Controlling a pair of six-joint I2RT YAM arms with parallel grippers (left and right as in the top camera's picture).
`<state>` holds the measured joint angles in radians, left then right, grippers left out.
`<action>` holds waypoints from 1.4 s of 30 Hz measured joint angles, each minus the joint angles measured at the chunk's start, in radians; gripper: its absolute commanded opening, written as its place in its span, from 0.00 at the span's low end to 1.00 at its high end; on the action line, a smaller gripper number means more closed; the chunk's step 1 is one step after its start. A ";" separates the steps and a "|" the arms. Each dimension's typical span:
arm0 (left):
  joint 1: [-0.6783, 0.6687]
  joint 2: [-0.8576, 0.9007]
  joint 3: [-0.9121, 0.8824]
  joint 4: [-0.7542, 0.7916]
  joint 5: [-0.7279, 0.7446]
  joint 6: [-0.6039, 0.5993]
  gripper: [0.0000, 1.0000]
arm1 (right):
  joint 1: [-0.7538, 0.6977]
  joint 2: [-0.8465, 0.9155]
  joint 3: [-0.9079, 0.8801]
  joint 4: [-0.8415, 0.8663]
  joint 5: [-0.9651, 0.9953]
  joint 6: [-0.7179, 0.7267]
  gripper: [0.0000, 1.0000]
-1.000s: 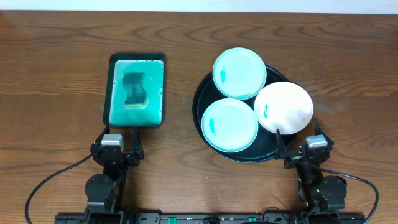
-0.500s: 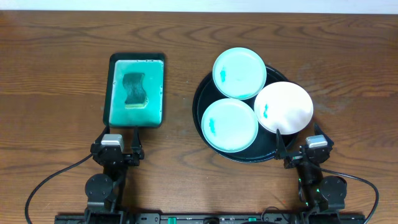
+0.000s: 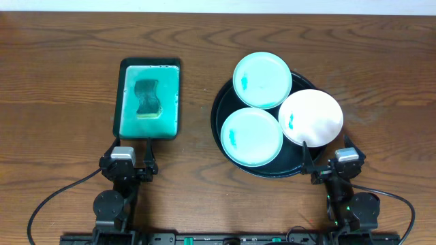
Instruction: Clean dirty plates on tray and stack at the side
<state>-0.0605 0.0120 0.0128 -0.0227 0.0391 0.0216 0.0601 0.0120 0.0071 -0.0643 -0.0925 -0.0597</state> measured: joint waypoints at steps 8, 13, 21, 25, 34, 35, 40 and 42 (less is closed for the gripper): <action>0.000 0.000 0.000 0.000 0.000 0.000 0.78 | 0.000 0.000 0.000 0.000 0.000 0.000 0.99; 0.000 0.000 -0.001 0.027 0.019 -0.011 0.78 | 0.000 0.000 0.000 0.000 0.000 0.000 0.99; 0.000 0.003 -0.006 0.387 0.115 -0.026 0.78 | 0.000 0.001 0.000 0.000 0.000 0.000 0.99; 0.000 0.003 -0.006 0.576 0.144 -0.027 0.78 | 0.000 0.001 0.000 0.000 0.000 0.000 0.99; 0.000 0.158 0.189 0.470 0.142 -0.026 0.78 | 0.000 0.001 0.000 0.000 0.000 0.000 0.99; 0.000 0.208 0.253 0.403 0.141 -0.026 0.78 | 0.000 0.001 0.000 0.000 0.000 0.000 0.99; 0.000 0.578 0.640 0.010 0.190 -0.021 0.78 | 0.000 0.001 0.000 0.000 0.000 0.000 0.99; 0.002 0.742 0.782 -0.093 0.288 -0.011 0.78 | 0.000 0.001 0.000 0.000 0.000 0.000 0.99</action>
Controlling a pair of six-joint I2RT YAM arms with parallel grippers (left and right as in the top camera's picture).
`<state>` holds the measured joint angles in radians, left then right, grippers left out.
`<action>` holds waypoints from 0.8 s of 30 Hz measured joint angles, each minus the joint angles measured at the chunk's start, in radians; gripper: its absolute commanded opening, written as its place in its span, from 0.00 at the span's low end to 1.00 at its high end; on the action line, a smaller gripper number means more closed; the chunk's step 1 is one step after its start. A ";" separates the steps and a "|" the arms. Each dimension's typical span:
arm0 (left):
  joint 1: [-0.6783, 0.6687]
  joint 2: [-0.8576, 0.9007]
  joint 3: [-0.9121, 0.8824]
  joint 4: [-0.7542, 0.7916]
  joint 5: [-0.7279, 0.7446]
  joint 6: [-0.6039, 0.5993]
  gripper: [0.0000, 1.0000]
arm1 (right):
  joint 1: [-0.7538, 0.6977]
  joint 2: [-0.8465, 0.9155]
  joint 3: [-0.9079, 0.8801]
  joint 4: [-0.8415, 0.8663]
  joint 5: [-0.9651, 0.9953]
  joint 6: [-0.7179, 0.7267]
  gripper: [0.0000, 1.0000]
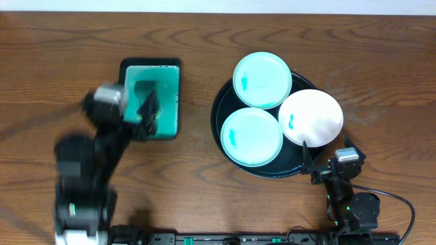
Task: Clean dirty plates on tray and stack at the side
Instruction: 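Reach the left gripper into the soapy tray and grasp the sponge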
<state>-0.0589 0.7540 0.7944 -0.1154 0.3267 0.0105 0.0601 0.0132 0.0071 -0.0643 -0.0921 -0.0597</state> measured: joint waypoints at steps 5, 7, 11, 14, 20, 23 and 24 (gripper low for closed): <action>-0.001 0.346 0.190 -0.089 0.194 0.009 0.78 | 0.000 0.000 0.000 0.000 0.000 0.000 0.99; -0.001 0.454 0.240 -0.152 0.167 -0.037 0.78 | 0.000 0.000 0.000 0.000 0.000 0.000 0.99; -0.001 0.658 0.394 -0.409 0.021 -0.135 0.78 | 0.000 0.000 0.000 0.000 0.000 0.000 0.99; -0.001 0.786 0.511 -0.544 -0.072 -0.172 0.78 | 0.000 0.000 0.000 0.000 0.000 0.000 0.99; -0.001 0.936 0.551 -0.562 -0.172 -0.197 0.78 | 0.000 0.000 0.000 0.000 0.000 0.000 0.99; -0.001 1.003 0.551 -0.562 -0.220 -0.198 0.78 | 0.000 0.000 0.000 0.000 0.000 0.000 0.99; -0.001 1.027 0.551 -0.562 -0.233 -0.198 0.78 | 0.000 0.000 0.000 0.000 0.000 0.000 0.99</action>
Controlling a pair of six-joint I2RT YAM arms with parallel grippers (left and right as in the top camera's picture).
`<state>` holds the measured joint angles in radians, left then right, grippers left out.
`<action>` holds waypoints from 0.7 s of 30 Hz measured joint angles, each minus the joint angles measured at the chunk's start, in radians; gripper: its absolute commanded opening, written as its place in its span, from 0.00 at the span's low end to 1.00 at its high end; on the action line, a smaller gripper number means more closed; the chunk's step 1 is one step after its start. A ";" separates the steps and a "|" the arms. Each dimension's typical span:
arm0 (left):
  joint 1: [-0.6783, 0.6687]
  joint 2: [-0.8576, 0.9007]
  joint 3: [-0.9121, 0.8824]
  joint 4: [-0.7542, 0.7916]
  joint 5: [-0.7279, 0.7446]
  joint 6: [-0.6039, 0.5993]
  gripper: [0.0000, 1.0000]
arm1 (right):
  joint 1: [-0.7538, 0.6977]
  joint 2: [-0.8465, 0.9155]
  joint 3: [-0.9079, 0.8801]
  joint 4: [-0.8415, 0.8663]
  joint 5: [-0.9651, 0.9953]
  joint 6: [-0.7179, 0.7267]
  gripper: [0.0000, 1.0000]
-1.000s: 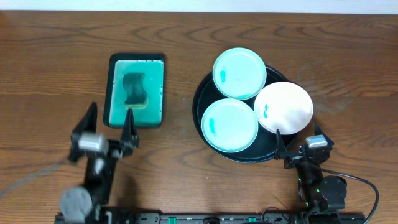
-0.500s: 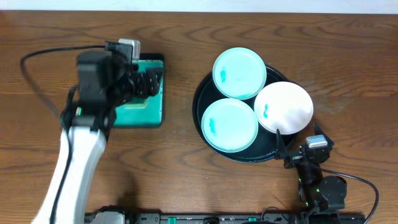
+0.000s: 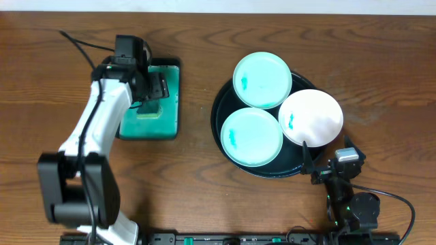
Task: Clean dirty plates on tray and stack at the side
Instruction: 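Reach the left gripper into the soapy tray and grasp the sponge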
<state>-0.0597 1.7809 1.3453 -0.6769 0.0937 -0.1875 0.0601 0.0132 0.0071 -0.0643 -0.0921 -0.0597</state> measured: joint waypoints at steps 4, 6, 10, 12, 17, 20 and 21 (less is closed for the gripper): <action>0.003 0.089 0.000 0.001 -0.032 0.000 0.78 | 0.000 0.000 0.000 0.000 0.000 0.000 0.99; 0.008 0.126 0.000 0.005 -0.040 0.000 0.78 | 0.000 0.000 0.000 0.000 0.000 0.000 0.99; 0.029 0.172 0.000 0.011 -0.048 0.000 0.78 | 0.000 0.000 0.000 0.000 0.000 0.000 0.99; 0.040 0.182 0.000 0.012 -0.048 0.000 0.78 | 0.000 0.000 0.000 0.000 0.000 0.000 0.99; 0.052 0.183 0.000 0.025 -0.049 0.000 0.78 | 0.000 0.000 0.000 0.000 0.000 0.000 0.99; 0.052 0.183 0.000 0.041 -0.049 0.000 0.78 | 0.000 0.000 0.000 0.000 0.000 0.000 0.99; 0.052 0.183 0.000 0.046 -0.048 0.000 0.78 | 0.000 0.000 0.000 0.000 0.000 0.000 0.99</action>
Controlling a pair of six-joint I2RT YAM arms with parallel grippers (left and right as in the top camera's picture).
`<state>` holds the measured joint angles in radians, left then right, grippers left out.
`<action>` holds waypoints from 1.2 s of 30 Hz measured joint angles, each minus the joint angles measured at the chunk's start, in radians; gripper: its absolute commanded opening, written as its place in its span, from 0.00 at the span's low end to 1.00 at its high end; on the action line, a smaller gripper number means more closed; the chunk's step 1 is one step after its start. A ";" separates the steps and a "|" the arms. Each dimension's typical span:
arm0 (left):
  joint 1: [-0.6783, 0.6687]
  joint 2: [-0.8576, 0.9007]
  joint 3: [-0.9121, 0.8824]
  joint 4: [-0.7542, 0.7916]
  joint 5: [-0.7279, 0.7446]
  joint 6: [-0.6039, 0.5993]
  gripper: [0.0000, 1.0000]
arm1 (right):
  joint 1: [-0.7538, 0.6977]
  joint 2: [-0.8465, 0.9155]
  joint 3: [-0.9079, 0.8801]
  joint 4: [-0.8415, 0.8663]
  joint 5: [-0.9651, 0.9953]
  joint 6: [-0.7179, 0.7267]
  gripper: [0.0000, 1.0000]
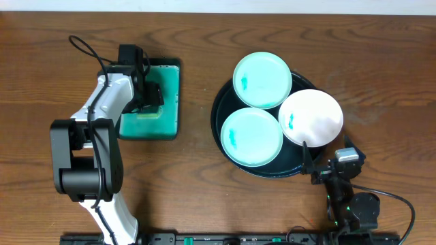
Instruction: Clean dirty plates on tray and stack at the side
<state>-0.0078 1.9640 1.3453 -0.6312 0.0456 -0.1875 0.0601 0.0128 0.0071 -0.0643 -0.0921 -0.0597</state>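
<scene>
A round black tray point(219, 119) at the right holds three plates. One teal plate point(263, 79) sits at its far edge, a second teal plate point(251, 135) at the near left, and a white plate point(310, 117) at the right; each has a small dark teal smear. My left gripper point(151, 95) is down in the green rectangular tray point(165, 117) at the left, where its fingers look open and hide the sponge. My right gripper point(306, 158) is parked by the black tray's near rim, shut and holding nothing.
The left arm stretches from the near left edge up to the green tray. Bare wooden table lies between the two trays and to the right of the black tray. A cable loops behind the left arm.
My left gripper has gone slightly down and to the left inside the green tray, and the arm has swung closer in. The plates and the right arm have not moved.
Both arms were first parked at the near edge, with a dark sponge lying in the green tray. The left arm then reached out to that tray, stood over the sponge, and now covers it. All three plates stayed put.
</scene>
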 measured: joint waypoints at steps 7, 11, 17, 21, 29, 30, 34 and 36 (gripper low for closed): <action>0.000 0.053 0.000 0.003 0.039 0.000 0.77 | 0.000 0.000 0.000 0.000 0.000 0.000 0.99; 0.000 0.062 0.001 0.005 0.039 -0.006 0.56 | 0.000 0.000 0.000 0.000 0.000 0.000 0.99; 0.000 0.062 0.001 0.005 0.033 -0.006 0.15 | 0.000 0.000 0.000 0.000 0.000 0.000 0.99; 0.000 0.062 0.001 0.005 0.021 -0.012 0.07 | 0.000 0.000 0.000 0.000 0.000 0.000 0.99; 0.000 0.062 0.001 0.022 0.018 -0.015 0.84 | 0.000 0.000 0.000 0.000 0.000 0.000 0.99; 0.000 0.062 0.001 0.036 0.019 -0.015 0.84 | 0.000 0.000 0.000 0.000 0.000 0.000 0.99; 0.000 0.062 0.001 0.109 0.018 -0.018 0.85 | 0.000 0.000 0.000 0.000 0.000 0.000 0.99; 0.000 0.062 0.001 0.144 0.014 -0.018 0.85 | 0.000 0.000 0.000 0.000 0.000 0.000 0.99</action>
<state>-0.0082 2.0258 1.3460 -0.4873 0.0593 -0.2054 0.0601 0.0132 0.0071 -0.0643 -0.0921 -0.0597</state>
